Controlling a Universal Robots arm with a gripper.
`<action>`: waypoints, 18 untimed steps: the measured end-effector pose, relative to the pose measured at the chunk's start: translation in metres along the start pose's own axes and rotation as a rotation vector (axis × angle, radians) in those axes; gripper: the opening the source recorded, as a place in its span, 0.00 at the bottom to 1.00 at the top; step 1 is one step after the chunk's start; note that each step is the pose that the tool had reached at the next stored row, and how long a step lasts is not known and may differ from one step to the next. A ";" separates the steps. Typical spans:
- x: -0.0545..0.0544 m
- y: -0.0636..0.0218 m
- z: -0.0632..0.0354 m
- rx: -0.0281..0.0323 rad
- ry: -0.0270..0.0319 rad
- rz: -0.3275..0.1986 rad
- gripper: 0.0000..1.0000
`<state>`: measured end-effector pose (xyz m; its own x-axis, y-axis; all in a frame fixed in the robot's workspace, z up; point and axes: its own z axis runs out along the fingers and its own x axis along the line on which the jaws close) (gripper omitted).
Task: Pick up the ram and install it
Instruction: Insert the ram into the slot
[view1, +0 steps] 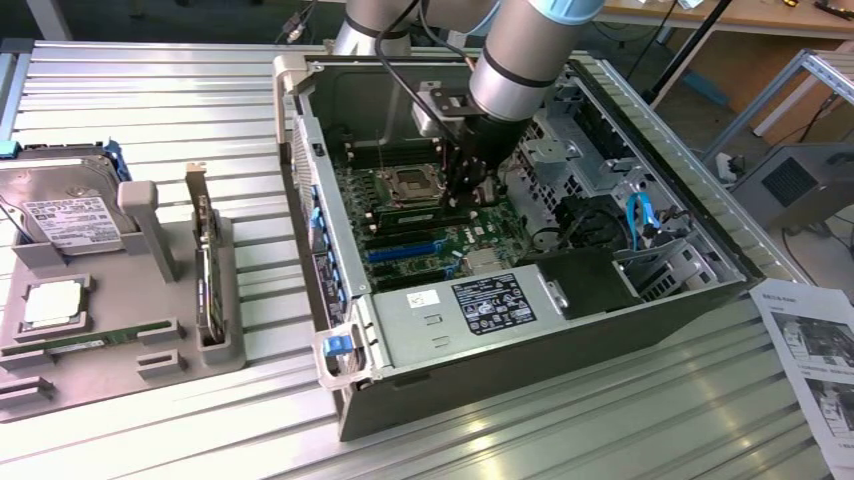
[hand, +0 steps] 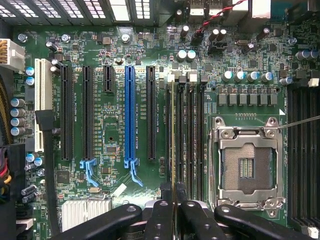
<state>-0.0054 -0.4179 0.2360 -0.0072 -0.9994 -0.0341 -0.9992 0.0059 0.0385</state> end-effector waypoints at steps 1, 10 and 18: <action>0.000 0.0000 0.0003 0.0000 -0.0001 0.000 0.13; 0.000 -0.0001 0.0014 0.0000 -0.0002 0.001 0.13; 0.000 -0.0016 0.0013 0.0001 -0.0002 0.001 0.13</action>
<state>-0.0038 -0.4179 0.2346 -0.0079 -0.9994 -0.0343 -0.9992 0.0066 0.0384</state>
